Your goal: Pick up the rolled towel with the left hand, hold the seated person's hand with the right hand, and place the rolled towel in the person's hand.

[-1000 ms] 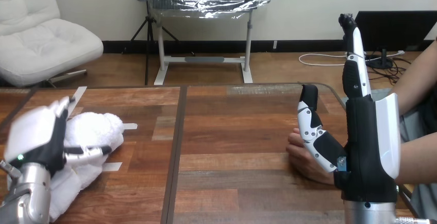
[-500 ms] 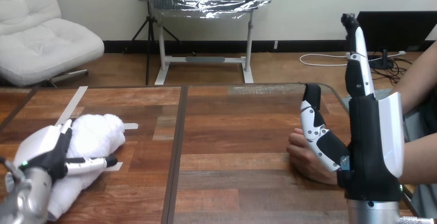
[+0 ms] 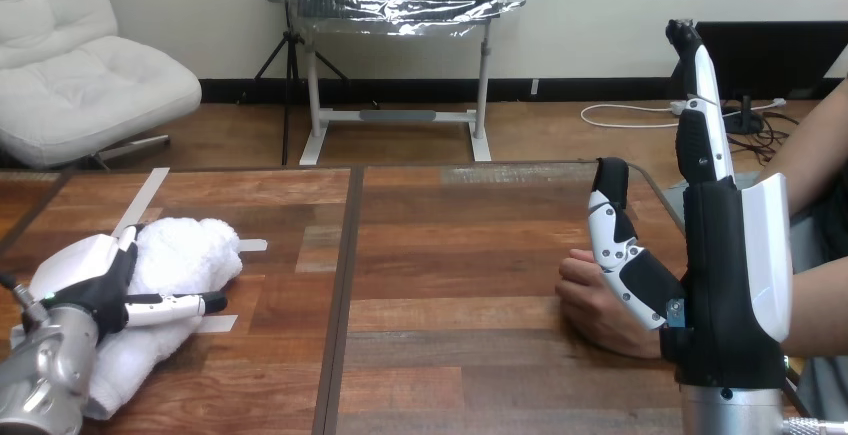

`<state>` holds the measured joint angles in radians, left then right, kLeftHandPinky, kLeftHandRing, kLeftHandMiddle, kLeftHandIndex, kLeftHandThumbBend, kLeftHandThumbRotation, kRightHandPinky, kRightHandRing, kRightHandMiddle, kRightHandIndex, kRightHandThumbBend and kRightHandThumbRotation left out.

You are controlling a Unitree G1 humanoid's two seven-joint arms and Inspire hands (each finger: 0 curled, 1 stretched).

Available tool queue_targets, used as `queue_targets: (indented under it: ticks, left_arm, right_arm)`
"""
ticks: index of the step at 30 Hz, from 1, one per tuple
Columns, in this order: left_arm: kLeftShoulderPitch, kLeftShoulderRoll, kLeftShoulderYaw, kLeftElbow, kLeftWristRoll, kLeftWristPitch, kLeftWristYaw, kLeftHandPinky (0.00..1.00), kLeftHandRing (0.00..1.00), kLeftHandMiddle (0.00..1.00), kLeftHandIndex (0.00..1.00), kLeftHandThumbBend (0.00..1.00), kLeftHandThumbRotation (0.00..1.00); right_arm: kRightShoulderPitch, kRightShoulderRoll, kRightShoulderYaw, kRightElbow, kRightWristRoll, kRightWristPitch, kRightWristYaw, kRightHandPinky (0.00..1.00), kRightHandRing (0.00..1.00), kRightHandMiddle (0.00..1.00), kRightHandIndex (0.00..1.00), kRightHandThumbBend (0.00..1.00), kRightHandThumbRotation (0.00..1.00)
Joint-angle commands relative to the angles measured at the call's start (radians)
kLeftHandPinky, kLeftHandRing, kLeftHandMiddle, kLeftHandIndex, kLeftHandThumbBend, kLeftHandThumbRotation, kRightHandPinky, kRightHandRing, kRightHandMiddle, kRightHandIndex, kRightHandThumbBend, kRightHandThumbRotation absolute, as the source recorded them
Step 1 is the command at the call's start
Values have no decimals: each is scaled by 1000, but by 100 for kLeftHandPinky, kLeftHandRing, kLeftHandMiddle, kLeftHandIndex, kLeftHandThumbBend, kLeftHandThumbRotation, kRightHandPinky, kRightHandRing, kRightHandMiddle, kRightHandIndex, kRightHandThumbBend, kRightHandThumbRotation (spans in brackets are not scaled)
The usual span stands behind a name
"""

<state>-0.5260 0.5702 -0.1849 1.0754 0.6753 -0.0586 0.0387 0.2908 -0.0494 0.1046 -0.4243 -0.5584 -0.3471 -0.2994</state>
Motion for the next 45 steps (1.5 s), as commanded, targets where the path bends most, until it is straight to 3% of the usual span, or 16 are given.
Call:
queue_targets:
  ticks: [1,10,17,22,29,31,37,45]
  left_arm:
    - [-35,-31,-56,71,8,9,5,100,100,100,100,100,72]
    - [-56,-44,-105,123,14,49,31,99,100,100,100,100,74]
    - [-59,-50,-148,149,28,72,87,97,99,100,100,100,75]
    - [-63,-59,-154,165,10,94,118,86,89,92,94,100,70]
    - [-75,-70,-166,181,2,140,106,72,76,79,85,97,65]
    - [-75,-71,-169,183,2,142,111,63,67,71,78,93,61]
    - [-68,-76,-157,185,-22,132,151,51,54,60,64,83,46]
    - [-51,-79,-155,182,-51,105,209,43,46,52,52,71,22]
  right_arm:
    - [-33,-2,-13,-38,0,1,8,100,100,100,99,0,0]
    - [-37,-2,-17,-41,-1,8,16,100,100,100,98,0,0]
    - [-42,-5,-21,-39,2,6,21,100,100,100,98,0,0]
    - [-45,-7,-23,-37,4,3,25,100,100,100,97,0,0]
    - [-47,-10,-26,-39,-3,6,31,100,100,100,97,0,0]
    - [-47,-10,-26,-38,-4,5,31,100,100,100,97,0,0]
    - [-48,-11,-28,-39,-6,4,32,100,100,100,95,0,0]
    - [-50,-14,-31,-37,0,-2,37,100,100,100,93,0,0]
